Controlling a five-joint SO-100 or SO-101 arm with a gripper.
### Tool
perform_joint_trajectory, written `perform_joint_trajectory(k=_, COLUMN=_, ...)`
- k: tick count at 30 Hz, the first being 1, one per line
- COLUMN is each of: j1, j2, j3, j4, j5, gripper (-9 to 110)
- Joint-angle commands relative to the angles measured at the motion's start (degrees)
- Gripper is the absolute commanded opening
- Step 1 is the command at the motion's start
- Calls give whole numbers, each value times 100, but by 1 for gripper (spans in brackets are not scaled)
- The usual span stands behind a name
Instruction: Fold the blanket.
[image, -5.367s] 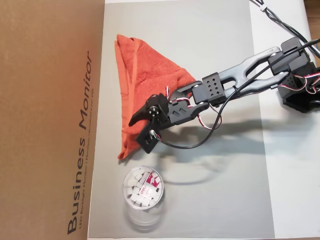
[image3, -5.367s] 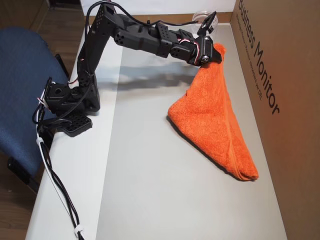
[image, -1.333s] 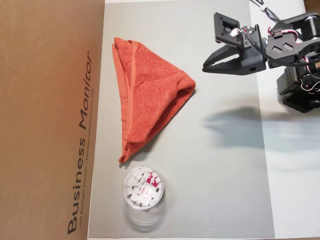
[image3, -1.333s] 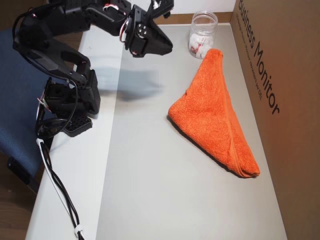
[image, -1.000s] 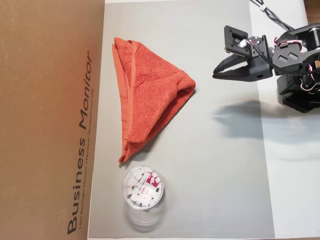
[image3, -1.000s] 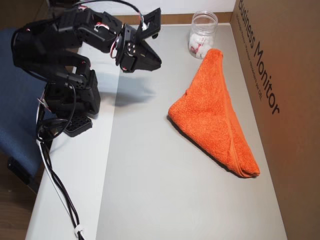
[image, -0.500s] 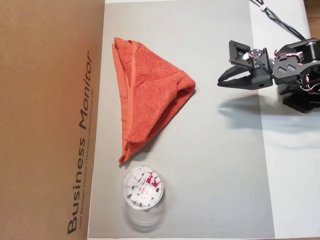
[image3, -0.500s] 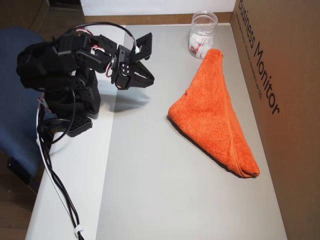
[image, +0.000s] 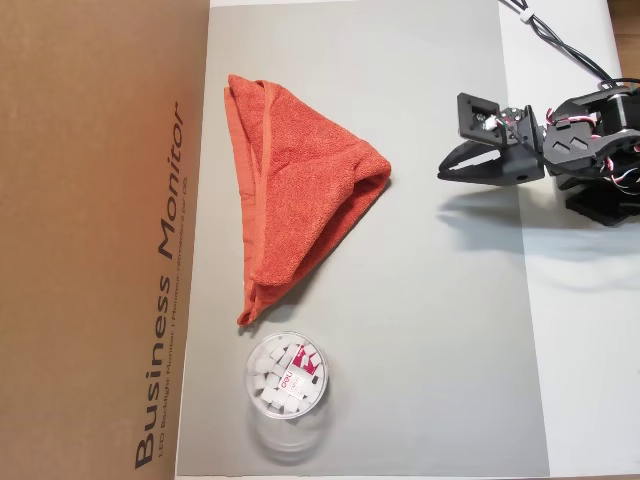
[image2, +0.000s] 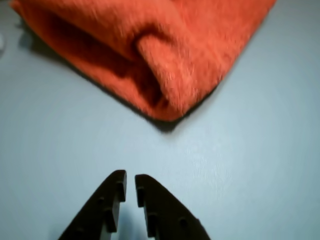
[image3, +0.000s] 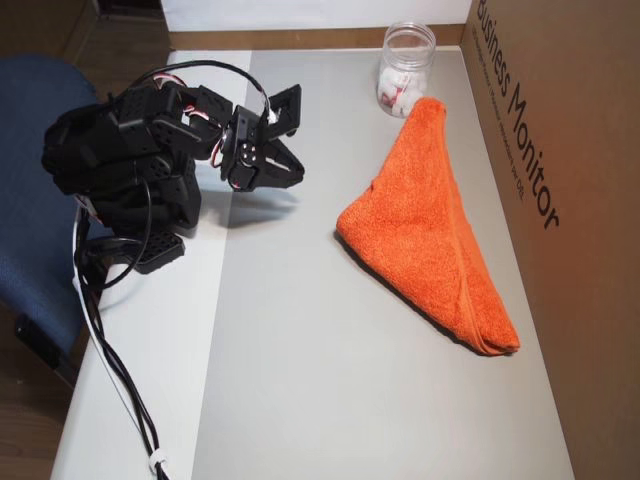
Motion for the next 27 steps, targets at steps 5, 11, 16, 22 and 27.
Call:
perform_joint_trajectory(k=5, j1=0, j2=79, j3=35, j4=1055, j5=70, gripper=0)
perform_joint_trajectory(k=11, j1=0, j2=88, j3=35, j4=1890, j5=70, gripper=0)
perform_joint_trajectory(k=16, j1=0, j2=88, j3=35, j4=2540, j5=70, gripper=0)
perform_joint_trajectory(k=22, j1=-9, j2=88, j3=35, j4=2760, j5=62, gripper=0)
perform_joint_trajectory(k=27, j1=-9, j2=79, j3=35, j4=2760, j5=-26, gripper=0)
